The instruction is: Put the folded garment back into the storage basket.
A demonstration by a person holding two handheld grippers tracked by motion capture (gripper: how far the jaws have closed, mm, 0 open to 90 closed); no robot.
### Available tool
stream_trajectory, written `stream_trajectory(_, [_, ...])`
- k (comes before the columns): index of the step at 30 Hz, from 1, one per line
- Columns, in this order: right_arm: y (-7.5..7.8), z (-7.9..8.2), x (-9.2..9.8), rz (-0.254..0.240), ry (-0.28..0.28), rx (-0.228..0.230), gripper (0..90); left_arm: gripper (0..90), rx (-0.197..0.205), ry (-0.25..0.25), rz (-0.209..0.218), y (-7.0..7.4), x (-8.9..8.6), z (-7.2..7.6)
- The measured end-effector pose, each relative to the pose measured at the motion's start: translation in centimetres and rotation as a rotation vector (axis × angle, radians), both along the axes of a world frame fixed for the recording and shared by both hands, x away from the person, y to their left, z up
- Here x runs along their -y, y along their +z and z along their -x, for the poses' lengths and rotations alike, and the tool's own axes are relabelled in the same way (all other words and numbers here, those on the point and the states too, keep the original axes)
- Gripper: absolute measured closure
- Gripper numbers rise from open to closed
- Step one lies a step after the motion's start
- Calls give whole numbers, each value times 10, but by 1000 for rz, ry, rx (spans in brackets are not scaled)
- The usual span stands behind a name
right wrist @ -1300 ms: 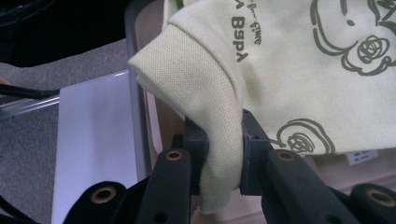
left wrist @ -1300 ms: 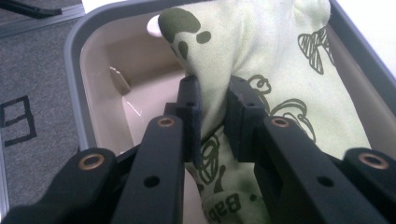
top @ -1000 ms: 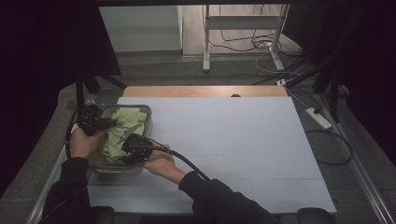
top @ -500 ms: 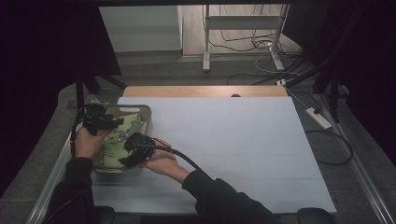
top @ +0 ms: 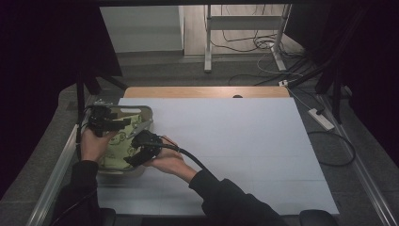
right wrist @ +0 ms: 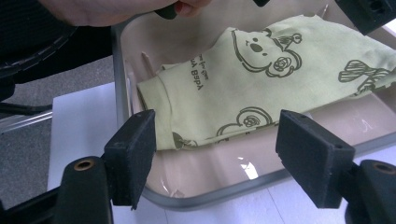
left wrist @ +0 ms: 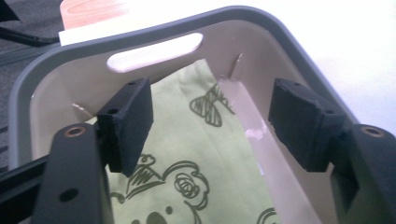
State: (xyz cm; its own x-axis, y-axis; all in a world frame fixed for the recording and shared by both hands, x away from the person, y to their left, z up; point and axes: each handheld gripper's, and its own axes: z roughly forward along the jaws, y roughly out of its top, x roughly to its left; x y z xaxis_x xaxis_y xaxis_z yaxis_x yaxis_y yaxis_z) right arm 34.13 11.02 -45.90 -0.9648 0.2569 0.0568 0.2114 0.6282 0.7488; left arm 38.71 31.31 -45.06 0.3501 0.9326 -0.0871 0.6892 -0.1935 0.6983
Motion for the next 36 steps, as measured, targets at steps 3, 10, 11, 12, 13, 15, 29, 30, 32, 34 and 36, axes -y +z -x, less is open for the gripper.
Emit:
stream_trajectory(3, [2,-1,3,-3,-4,-8,270,268,3,-6,6,1,3,1])
stream_trajectory(10, [6,-5,14,1,-13,-18,221,181,2,-23,35,1,7,4])
stream_trajectory(11, [6,-6,16,0,-16,-21,211,169,1,-29,38,1,7,5])
stream_trajectory(12, [7,-6,18,1,-20,-21,204,160,0,-32,39,1,8,5])
stream_trajectory(13, [7,-7,20,-2,-22,-26,196,155,1,-34,40,0,9,6])
stream_trajectory(15, [7,-8,23,-2,-22,-39,184,129,-4,-49,40,0,11,7])
stream_trajectory(29, [8,-13,44,41,-20,-33,74,37,21,-98,70,2,27,17])
stream_trajectory(30, [8,-13,45,35,-20,-37,73,34,25,-99,71,2,28,17])
stream_trajectory(32, [9,-14,49,30,-20,-45,68,24,31,-105,72,2,31,19])
stream_trajectory(34, [10,-15,54,29,-24,-51,63,18,32,-110,72,1,33,20])
stream_trajectory(36, [11,-16,58,29,-24,-47,56,12,34,-116,69,1,35,21])
